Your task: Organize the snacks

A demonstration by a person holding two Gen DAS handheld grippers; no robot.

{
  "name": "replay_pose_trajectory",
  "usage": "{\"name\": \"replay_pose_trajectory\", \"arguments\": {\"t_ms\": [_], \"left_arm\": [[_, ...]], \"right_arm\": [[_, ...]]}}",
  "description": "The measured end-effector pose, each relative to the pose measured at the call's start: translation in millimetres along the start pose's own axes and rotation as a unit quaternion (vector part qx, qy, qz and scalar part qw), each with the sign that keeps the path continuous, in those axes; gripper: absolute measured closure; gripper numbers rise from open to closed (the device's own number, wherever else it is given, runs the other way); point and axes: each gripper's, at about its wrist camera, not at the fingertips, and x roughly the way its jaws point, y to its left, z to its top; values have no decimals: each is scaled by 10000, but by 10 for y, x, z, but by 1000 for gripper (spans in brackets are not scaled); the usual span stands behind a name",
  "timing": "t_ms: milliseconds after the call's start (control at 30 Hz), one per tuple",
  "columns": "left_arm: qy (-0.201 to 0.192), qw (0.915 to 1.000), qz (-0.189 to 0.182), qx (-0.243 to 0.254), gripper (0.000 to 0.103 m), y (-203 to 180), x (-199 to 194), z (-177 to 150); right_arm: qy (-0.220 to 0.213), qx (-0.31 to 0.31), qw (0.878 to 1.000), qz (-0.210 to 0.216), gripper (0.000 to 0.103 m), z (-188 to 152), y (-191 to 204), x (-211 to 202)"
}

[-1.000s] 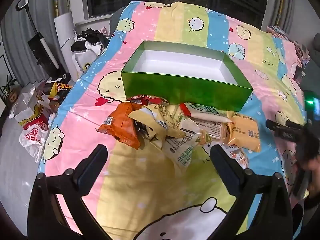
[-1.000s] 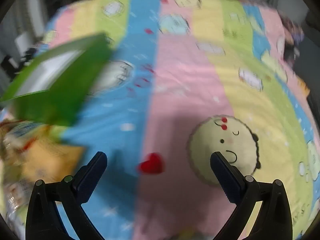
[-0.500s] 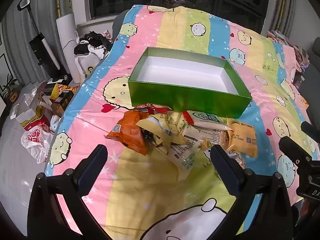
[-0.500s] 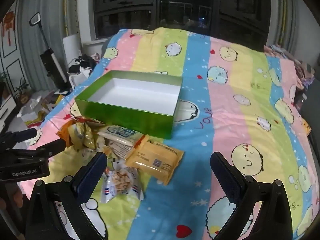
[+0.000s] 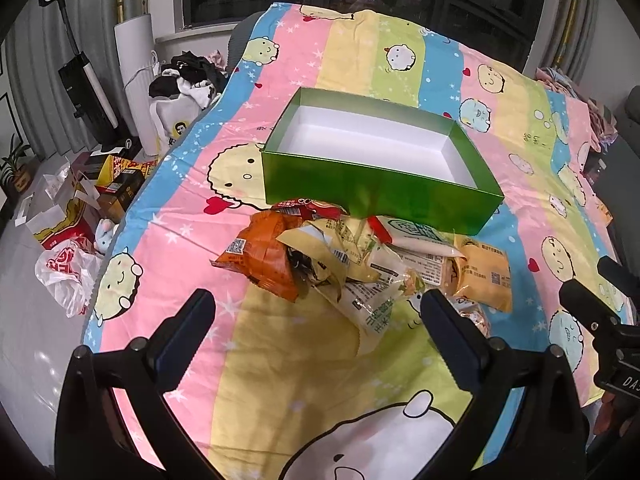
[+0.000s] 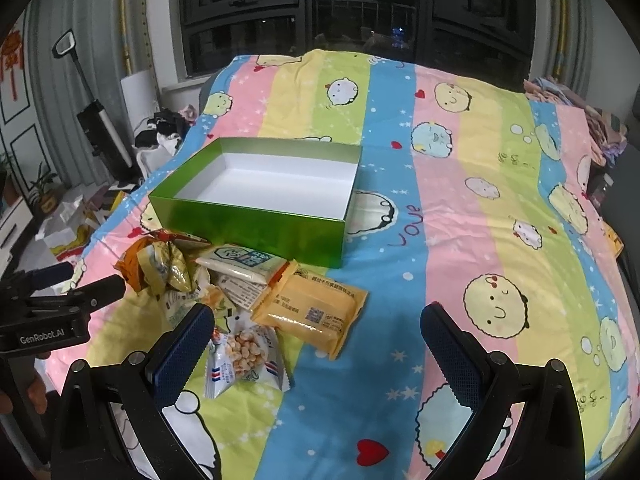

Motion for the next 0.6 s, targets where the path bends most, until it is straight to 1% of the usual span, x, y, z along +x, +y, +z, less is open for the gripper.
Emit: {"name": "replay_pose_trajectory", "arguments": {"t_ms": [400, 467, 600], "left_arm": [[15, 9999, -123, 25, 0, -41, -3, 6], [36, 9998, -186, 6, 0, -39, 6, 5], [129, 9989, -440, -117, 0, -30, 41, 8]], "right_arm": [[-34, -54, 10000, 55, 0, -25, 25, -20], [-26, -69, 10000, 67, 0, -28, 32, -15], [0, -64, 9999, 91, 0, -35, 34, 4]]}}
